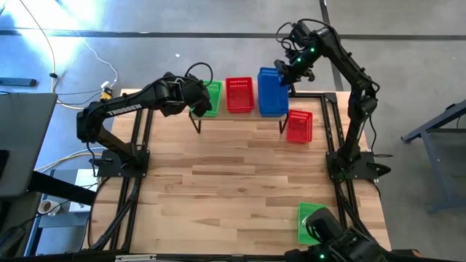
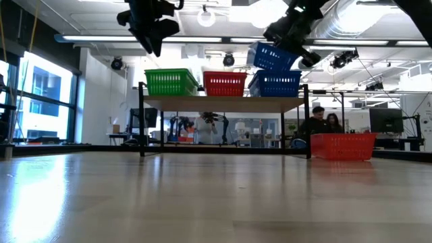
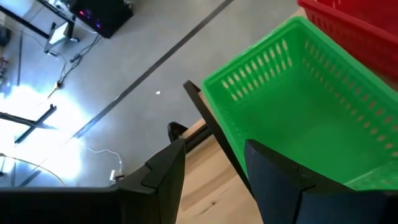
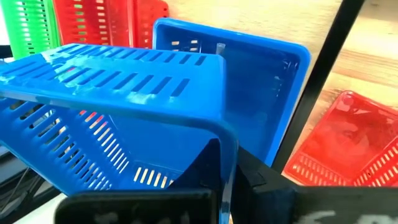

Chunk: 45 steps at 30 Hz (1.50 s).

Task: Stack baskets on shelf by color
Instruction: Stack the blue bin on top of the stacked blue bins on the shelf

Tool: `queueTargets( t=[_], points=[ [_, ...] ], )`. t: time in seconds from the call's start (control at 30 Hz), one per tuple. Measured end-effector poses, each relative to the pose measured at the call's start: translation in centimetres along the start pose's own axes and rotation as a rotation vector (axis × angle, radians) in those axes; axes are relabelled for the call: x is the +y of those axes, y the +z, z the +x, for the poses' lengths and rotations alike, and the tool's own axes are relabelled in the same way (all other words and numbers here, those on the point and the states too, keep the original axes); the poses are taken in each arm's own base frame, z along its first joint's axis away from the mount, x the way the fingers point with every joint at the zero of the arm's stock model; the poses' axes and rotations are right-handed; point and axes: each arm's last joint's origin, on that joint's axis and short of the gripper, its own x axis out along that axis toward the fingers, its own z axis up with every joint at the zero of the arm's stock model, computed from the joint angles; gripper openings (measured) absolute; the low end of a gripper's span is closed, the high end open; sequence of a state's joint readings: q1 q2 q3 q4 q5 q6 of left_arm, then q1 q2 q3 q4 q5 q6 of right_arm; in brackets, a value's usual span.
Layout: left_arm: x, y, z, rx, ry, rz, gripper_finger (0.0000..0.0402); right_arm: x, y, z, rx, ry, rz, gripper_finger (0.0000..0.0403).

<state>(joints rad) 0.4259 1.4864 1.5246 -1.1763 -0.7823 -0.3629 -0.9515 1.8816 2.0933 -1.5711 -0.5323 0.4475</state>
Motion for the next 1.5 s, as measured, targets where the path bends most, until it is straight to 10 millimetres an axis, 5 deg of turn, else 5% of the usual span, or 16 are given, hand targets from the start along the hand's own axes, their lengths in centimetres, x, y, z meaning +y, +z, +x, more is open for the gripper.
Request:
queueTargets(
  t=[0.87, 1.5],
  points=[
    [-0.1, 0.0, 0.0, 0.007, -0.022, 0.088, 0.0156, -0.1, 0.1, 0.1, -0.023, -0.053, -0.016, 0.0000],
    [0.7, 0.2, 0.9, 0.040, -0.046, 0.069, 0.0156, -1.0, 0.1, 2.0, 0.048, -0.086, 0.002, 0.0000]
  ],
)
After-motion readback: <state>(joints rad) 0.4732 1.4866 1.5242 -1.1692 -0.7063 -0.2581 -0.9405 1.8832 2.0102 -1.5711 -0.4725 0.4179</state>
